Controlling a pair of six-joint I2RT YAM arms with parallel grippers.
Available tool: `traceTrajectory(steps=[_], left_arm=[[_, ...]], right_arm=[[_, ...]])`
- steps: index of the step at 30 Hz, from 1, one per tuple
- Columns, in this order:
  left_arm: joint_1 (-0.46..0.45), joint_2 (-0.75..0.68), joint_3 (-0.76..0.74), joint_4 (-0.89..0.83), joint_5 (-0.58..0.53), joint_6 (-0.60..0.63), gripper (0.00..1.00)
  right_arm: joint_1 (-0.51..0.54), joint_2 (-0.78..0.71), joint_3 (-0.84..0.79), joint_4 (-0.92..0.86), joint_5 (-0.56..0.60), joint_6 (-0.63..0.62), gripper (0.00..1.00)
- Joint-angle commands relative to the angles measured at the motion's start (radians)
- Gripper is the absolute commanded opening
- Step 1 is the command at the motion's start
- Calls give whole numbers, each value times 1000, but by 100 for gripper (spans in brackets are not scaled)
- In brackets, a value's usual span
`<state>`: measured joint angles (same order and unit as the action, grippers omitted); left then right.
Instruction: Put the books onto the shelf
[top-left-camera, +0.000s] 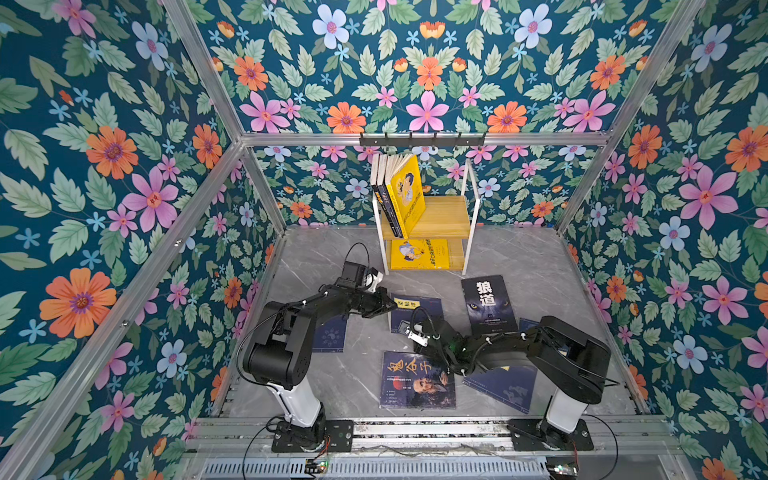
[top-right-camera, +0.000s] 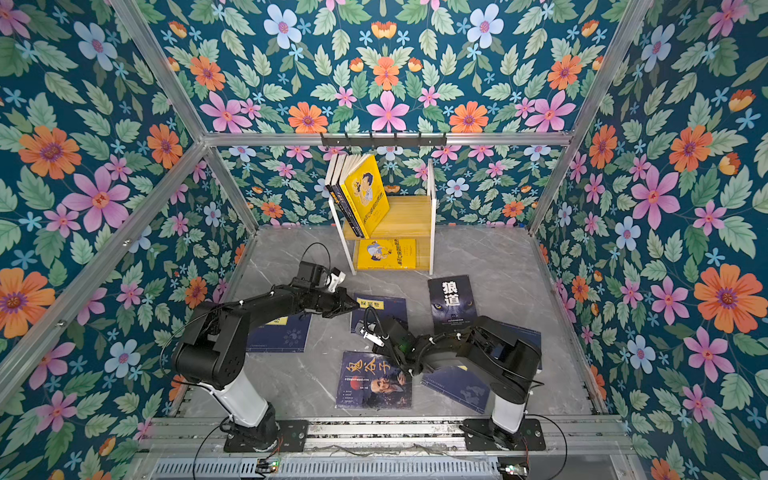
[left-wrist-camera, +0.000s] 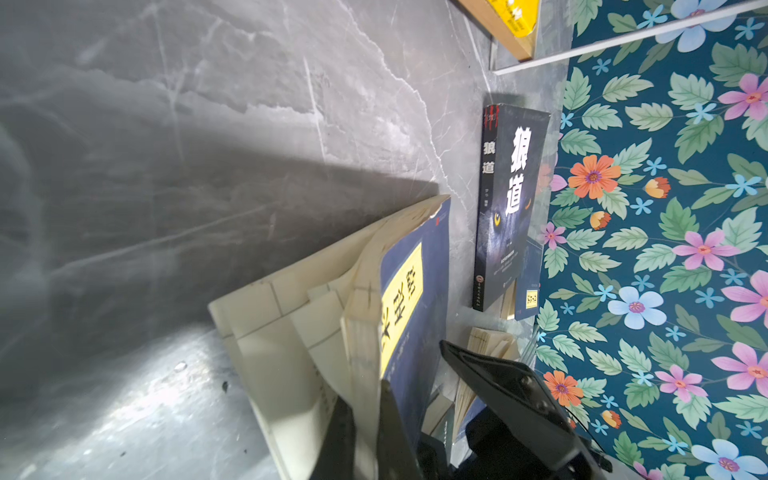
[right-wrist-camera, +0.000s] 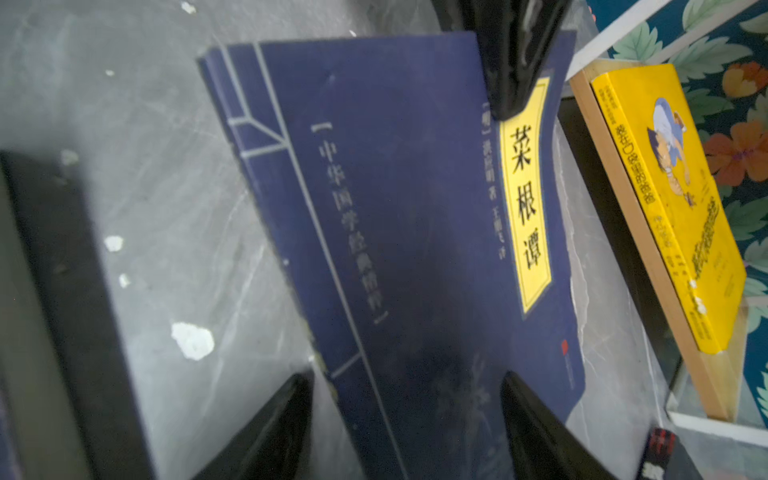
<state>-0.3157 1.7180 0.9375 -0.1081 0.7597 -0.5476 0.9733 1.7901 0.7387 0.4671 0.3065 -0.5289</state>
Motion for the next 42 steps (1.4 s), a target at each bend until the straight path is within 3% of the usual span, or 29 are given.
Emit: traceTrajectory(steps=[1, 6, 12, 19, 26, 34, 42], left_arm=[[5, -13, 2, -8, 8, 0, 0], [7, -4, -6, -6, 7, 9, 2], [11, -45, 17, -41, -26, 43, 36], [103, -186, -20, -46, -108, 98, 57], [250, -306, -84, 3, -194, 165, 61], [386, -363, -115, 47, -210, 208, 68], [412, -376, -88, 31, -203, 236, 73]], right_arm=[[4, 41, 3, 103, 59, -95, 71], [4, 92, -12, 233, 114, -183, 54], [3, 54, -20, 222, 131, -255, 0], [-12, 32, 9, 166, 109, -343, 0], [-55, -43, 64, 47, 103, -370, 0], [-133, -113, 160, -76, 80, -426, 0], [-208, -65, 295, -93, 94, -468, 0]])
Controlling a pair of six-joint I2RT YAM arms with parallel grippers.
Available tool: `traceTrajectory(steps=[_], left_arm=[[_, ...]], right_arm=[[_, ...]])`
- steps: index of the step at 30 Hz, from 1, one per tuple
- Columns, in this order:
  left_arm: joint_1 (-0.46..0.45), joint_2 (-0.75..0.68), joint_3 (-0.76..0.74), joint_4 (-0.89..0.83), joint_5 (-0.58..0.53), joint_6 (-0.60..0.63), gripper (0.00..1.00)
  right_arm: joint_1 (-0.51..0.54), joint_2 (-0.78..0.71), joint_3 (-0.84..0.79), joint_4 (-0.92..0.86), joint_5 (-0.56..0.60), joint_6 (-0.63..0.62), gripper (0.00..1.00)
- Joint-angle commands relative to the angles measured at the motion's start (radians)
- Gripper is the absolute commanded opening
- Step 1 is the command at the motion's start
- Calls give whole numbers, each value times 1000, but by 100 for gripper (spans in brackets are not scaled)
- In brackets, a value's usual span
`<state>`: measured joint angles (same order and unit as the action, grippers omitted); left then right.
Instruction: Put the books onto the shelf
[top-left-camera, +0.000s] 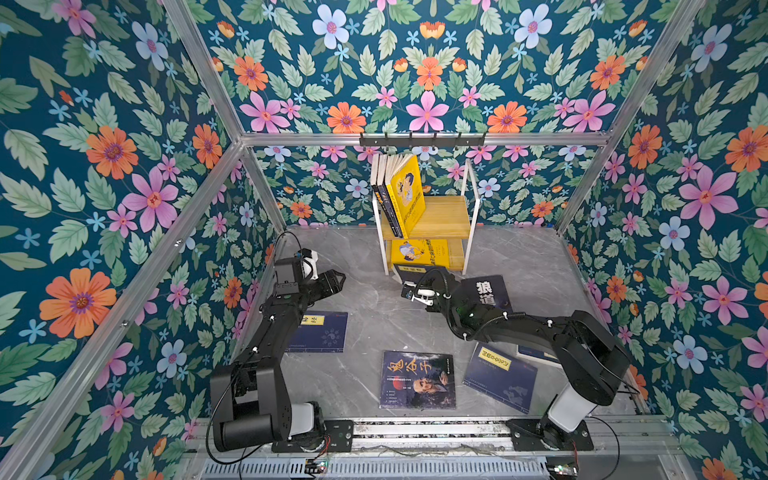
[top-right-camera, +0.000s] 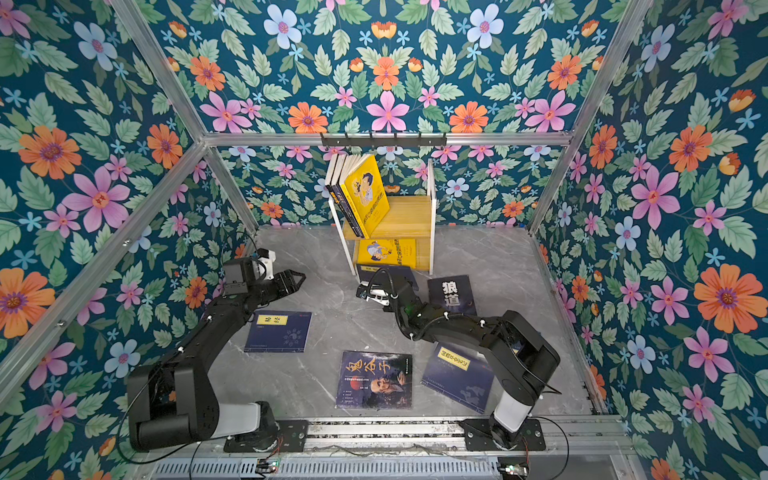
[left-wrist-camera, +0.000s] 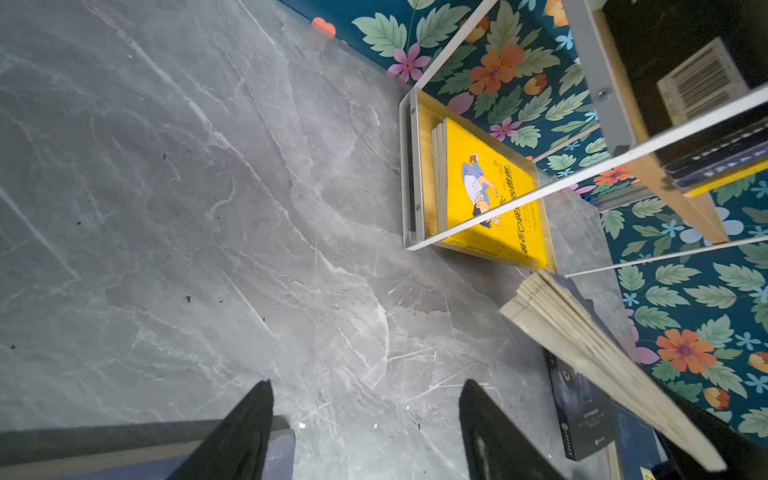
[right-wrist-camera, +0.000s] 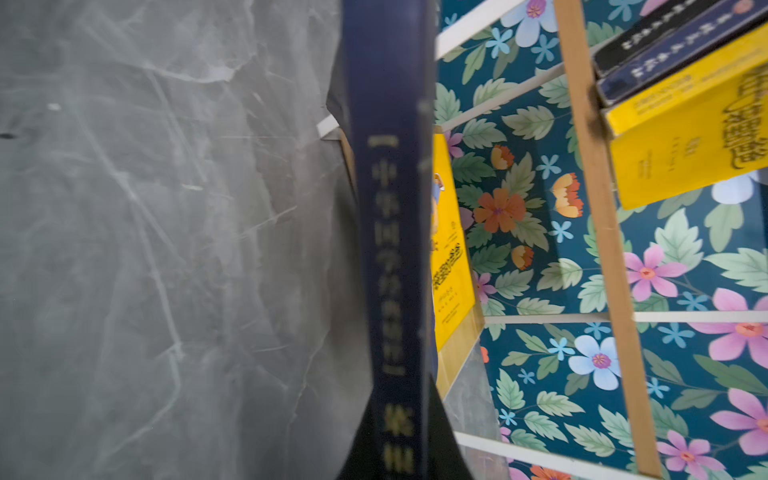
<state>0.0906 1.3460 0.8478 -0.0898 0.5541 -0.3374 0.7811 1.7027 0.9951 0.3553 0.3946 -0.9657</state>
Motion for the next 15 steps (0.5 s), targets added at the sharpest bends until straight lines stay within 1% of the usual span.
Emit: traceTrajectory(steps=[1, 5, 8, 13, 15], left_arm=[[6, -7, 1, 14, 3, 25, 73], [9, -9, 7, 7, 29, 40, 75], [11, -10, 9, 8, 15, 42, 75], [13, -19, 11, 2, 27, 47, 76], [15, -21, 11, 1, 13, 53, 76]], right_arm=[[-23, 42, 61, 22, 14, -40, 0], [-47, 137, 151, 48, 29, -90, 0], [-68, 206, 211, 79, 41, -111, 0], [-99, 307, 316, 112, 62, -150, 0], [-109, 351, 356, 102, 73, -160, 0]])
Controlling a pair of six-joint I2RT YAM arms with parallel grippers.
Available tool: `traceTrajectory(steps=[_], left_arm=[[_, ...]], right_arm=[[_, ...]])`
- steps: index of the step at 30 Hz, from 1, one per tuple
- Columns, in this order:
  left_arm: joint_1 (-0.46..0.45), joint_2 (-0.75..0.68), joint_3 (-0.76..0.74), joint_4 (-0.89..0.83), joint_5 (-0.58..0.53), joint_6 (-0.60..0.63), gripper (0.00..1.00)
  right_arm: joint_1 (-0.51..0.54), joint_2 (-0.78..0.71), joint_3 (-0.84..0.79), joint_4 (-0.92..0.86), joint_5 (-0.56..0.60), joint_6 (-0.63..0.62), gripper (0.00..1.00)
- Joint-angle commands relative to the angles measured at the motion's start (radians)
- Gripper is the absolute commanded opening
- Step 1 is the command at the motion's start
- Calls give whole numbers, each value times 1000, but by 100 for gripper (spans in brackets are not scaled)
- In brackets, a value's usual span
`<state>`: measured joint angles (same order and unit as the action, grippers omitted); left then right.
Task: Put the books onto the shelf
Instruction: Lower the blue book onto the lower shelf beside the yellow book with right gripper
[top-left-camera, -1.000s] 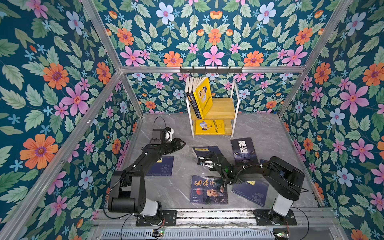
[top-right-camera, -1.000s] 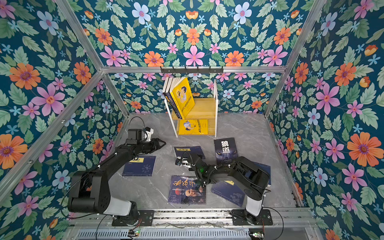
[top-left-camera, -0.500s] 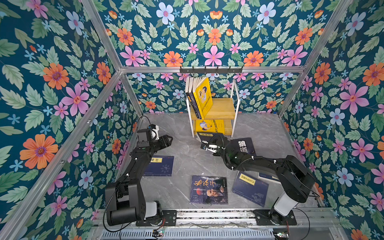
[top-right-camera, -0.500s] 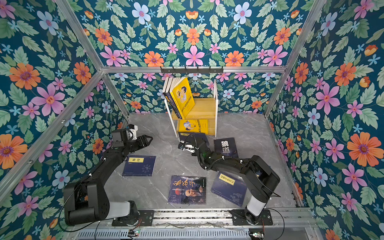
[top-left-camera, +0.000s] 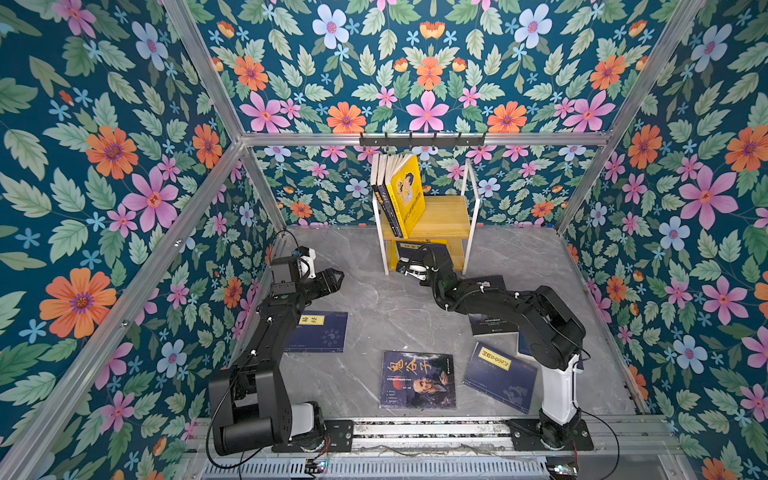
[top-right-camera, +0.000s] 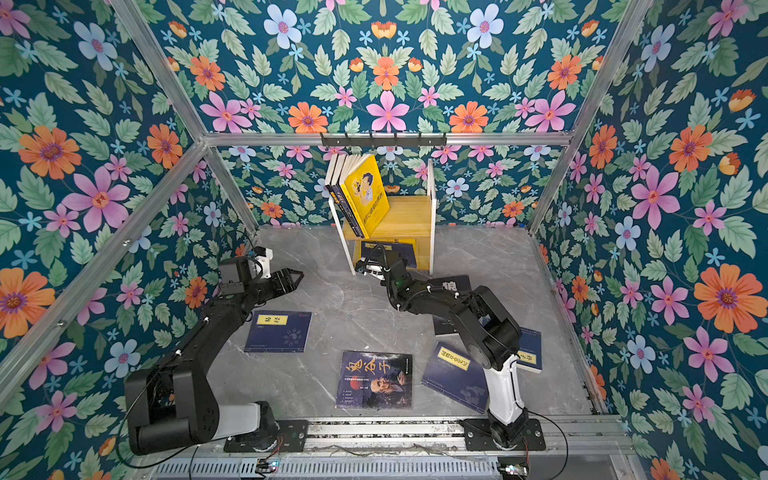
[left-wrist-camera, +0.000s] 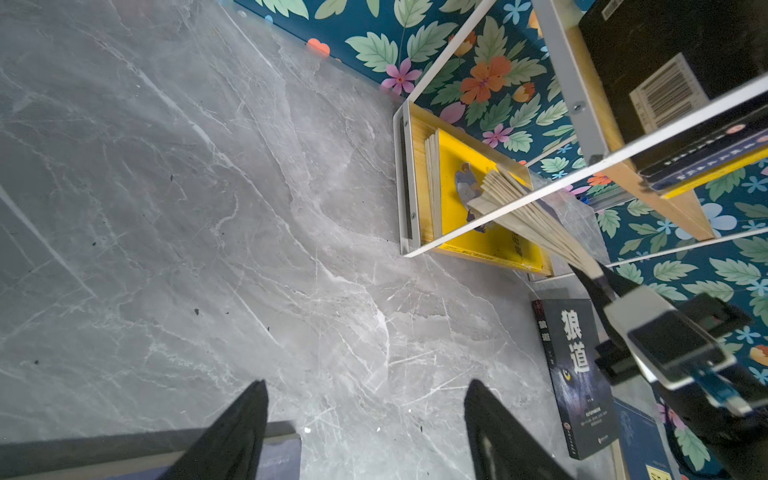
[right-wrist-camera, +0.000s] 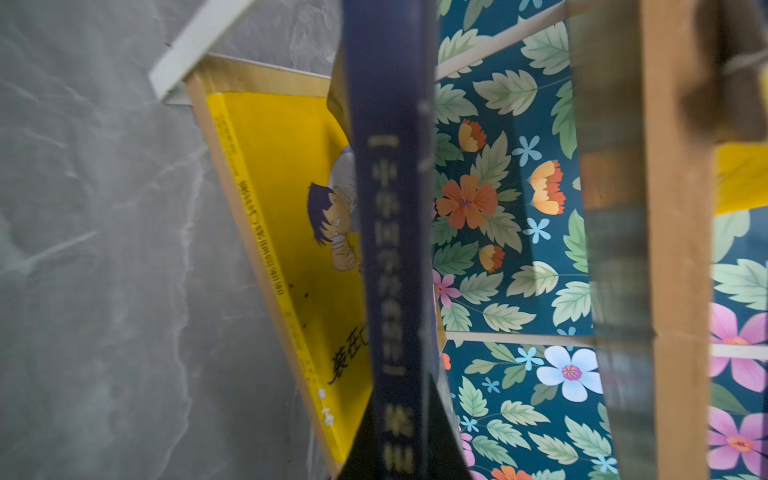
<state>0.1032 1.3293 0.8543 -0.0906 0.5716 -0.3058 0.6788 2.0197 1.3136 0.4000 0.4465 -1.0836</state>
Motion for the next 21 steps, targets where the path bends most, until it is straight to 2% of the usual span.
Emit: traceTrajectory(steps=[1, 11, 18, 21], left_arm=[[3, -8, 7, -1, -6, 22, 76], [10, -9, 14, -7, 17, 24, 78], [10, -5, 12, 1, 25, 14, 78], [8, -6, 9, 6, 11, 10, 78]], right_arm=[[-10, 57, 57, 42, 32, -44, 0], [-9, 102, 113, -269, -54, 81, 0], [-15, 122, 168, -431, -123, 105, 0], [-19, 134, 187, -442, -132, 97, 3]])
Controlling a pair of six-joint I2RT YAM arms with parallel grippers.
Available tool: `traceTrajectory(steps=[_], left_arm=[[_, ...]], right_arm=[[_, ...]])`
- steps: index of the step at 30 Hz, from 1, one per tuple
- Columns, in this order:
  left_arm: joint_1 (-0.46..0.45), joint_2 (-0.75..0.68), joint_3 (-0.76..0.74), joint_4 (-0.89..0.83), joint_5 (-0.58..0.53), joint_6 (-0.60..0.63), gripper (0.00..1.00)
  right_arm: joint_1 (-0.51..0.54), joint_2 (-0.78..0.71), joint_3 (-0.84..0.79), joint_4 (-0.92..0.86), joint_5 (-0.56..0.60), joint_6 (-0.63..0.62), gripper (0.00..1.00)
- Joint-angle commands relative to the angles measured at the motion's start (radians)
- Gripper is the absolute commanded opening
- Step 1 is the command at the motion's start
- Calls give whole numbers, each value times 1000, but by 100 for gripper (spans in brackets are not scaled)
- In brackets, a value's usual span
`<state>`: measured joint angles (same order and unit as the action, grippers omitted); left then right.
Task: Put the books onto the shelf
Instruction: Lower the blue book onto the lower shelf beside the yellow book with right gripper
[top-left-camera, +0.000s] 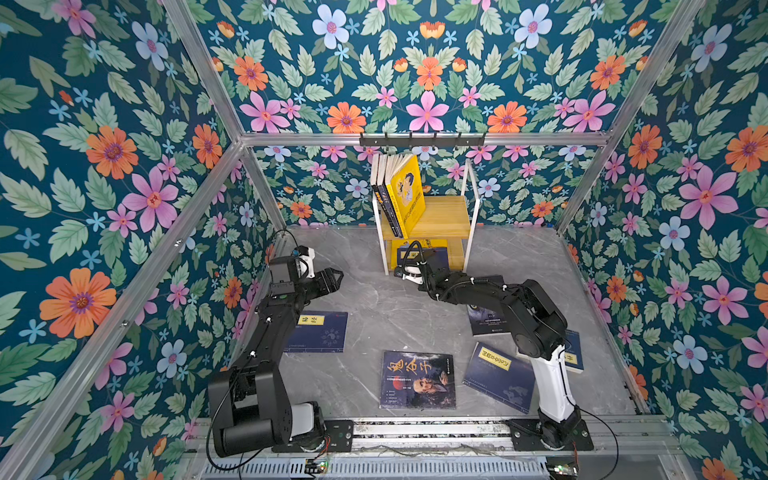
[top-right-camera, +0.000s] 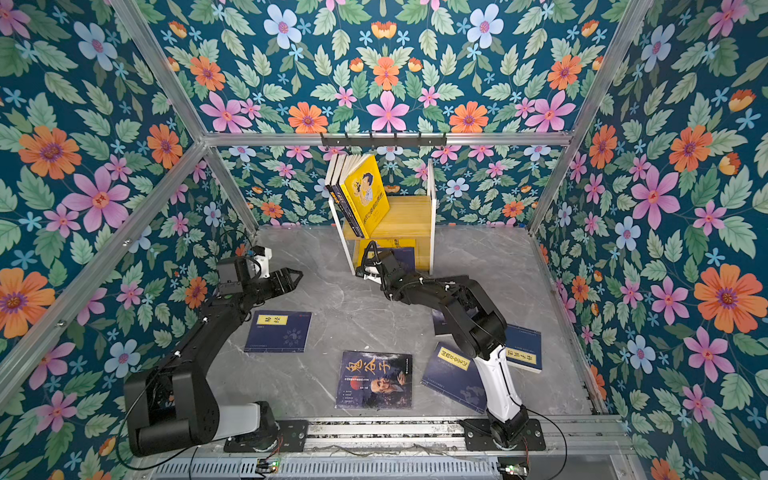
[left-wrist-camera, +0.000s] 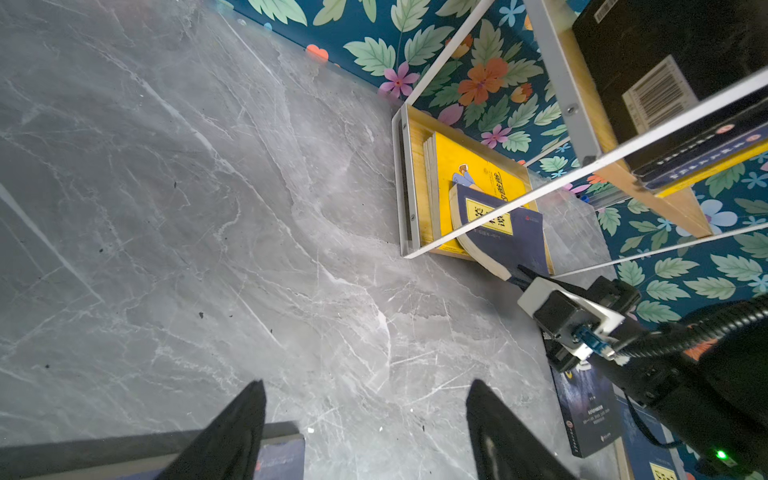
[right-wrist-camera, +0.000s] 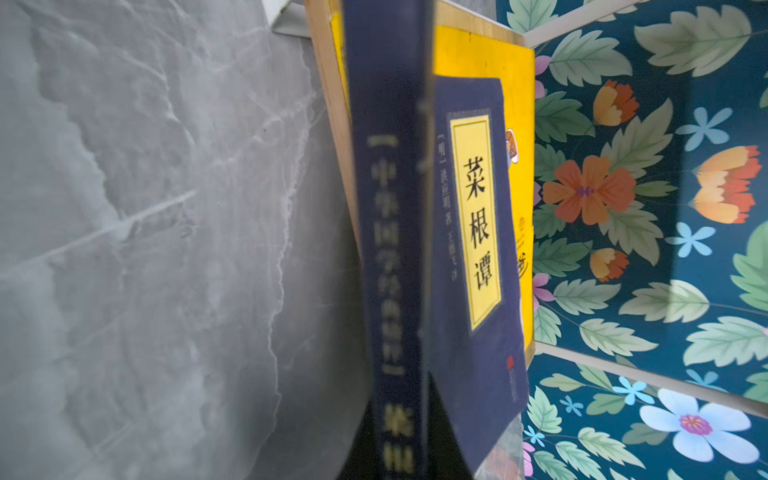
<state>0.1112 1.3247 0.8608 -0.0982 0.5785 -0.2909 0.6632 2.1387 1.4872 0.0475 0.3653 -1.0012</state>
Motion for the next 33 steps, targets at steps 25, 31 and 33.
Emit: traceTrajectory(steps=[25, 31, 33], left_arm=[[2, -19, 1, 11, 21, -5, 79], [0, -19, 0, 18, 26, -13, 79], [1, -16, 0, 12, 16, -11, 79]], right_arm=[[-31, 34, 192, -342, -194, 6, 56], [-55, 33, 213, -369, -196, 10, 61], [-62, 33, 222, -367, -208, 8, 61]])
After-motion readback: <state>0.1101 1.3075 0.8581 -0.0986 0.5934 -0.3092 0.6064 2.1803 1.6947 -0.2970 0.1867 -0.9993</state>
